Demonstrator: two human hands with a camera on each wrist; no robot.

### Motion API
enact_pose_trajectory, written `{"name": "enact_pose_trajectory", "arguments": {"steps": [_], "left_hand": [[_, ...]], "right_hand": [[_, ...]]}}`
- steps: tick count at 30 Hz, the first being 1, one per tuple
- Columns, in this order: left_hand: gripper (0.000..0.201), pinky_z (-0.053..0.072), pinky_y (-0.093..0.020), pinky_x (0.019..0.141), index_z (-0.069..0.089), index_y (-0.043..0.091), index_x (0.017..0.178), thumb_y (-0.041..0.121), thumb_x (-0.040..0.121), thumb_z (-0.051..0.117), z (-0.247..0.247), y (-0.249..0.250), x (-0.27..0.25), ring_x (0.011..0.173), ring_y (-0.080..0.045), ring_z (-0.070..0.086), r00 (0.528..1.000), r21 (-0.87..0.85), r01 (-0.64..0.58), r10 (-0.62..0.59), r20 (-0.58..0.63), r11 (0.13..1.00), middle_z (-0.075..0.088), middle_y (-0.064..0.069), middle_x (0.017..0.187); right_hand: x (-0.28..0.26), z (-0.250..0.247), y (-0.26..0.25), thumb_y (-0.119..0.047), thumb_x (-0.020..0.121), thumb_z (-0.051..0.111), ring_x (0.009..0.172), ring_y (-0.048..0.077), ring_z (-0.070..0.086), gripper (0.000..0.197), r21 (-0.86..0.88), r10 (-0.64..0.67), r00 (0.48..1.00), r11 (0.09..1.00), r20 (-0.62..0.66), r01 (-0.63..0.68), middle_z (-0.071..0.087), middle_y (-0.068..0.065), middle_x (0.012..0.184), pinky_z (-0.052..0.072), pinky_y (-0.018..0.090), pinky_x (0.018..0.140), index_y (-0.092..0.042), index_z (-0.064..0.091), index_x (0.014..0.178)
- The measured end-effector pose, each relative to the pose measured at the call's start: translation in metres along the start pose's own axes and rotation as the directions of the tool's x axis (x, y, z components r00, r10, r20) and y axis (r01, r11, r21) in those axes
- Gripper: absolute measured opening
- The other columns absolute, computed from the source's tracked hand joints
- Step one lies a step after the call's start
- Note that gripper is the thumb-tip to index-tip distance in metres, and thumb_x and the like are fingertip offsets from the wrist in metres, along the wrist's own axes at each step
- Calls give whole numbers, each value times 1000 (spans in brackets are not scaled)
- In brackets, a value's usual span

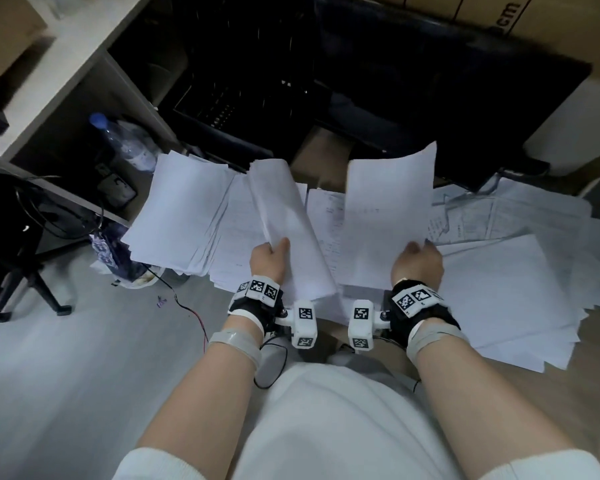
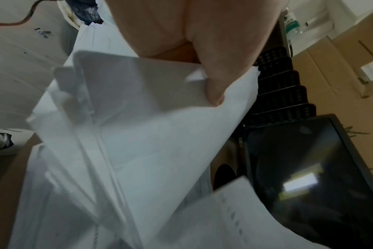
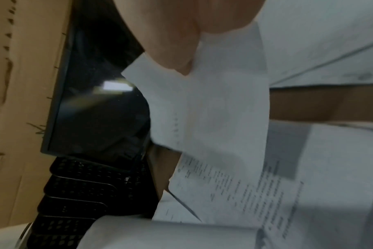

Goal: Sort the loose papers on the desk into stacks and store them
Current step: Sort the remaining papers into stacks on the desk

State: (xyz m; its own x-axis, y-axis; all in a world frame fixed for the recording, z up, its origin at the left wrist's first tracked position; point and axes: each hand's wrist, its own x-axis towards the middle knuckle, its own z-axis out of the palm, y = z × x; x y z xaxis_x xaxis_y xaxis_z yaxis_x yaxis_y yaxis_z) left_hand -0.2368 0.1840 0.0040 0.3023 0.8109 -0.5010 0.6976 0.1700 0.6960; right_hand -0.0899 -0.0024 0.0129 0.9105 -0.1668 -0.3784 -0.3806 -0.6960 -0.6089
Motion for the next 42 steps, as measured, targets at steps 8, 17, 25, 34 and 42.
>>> {"name": "enact_pose_trajectory", "arguments": {"steps": [8, 17, 25, 34, 42], "left_hand": [[41, 36, -31, 62, 48, 5, 65, 29, 95, 62, -21, -9, 13, 67, -24, 46, 998, -134, 37, -43, -41, 990, 47, -9, 65], [41, 44, -32, 65, 60, 9, 72, 49, 80, 63, -79, -33, 49, 65, -22, 55, 997, -70, 70, -67, 43, 995, 61, -8, 70], [29, 58, -38, 76, 73, 4, 86, 33, 86, 76, -97, -37, 91, 83, -29, 71, 991, 51, -34, 27, 131, 998, 74, -11, 85], [36, 51, -21, 63, 63, 15, 70, 45, 84, 76, -108, 19, 103, 63, -15, 61, 946, -69, -146, 160, 282, 987, 64, 1, 68], [50, 32, -26, 52, 41, 17, 55, 33, 96, 64, -119, 35, 104, 50, -13, 38, 914, -202, -213, 268, 304, 956, 41, 4, 53]], "right_hand": [[-21, 31, -15, -15, 86, 61, 102, 30, 61, 14, -57, -285, 952, 954, 115, 293, 68, 5, 106, 43, 31, 73, -22, 65, 96], [-61, 118, -11, -13, 90, 58, 102, 33, 64, 24, -193, -60, 920, 971, 386, 144, 70, 9, 113, 44, 28, 77, -13, 69, 111], [-86, 164, -45, -35, 88, 70, 117, 22, 57, 55, 58, -115, 833, 993, 541, 100, 58, 3, 132, 45, 30, 93, -16, 54, 137], [-112, 149, -91, -16, 84, 77, 98, 27, 69, 22, 308, -188, 838, 951, 512, 26, 73, 9, 103, 58, 38, 78, -14, 67, 104], [-117, 134, -118, -12, 91, 65, 103, 27, 69, 32, 410, -223, 898, 910, 380, 53, 71, 8, 110, 58, 48, 87, -19, 62, 123]]}}
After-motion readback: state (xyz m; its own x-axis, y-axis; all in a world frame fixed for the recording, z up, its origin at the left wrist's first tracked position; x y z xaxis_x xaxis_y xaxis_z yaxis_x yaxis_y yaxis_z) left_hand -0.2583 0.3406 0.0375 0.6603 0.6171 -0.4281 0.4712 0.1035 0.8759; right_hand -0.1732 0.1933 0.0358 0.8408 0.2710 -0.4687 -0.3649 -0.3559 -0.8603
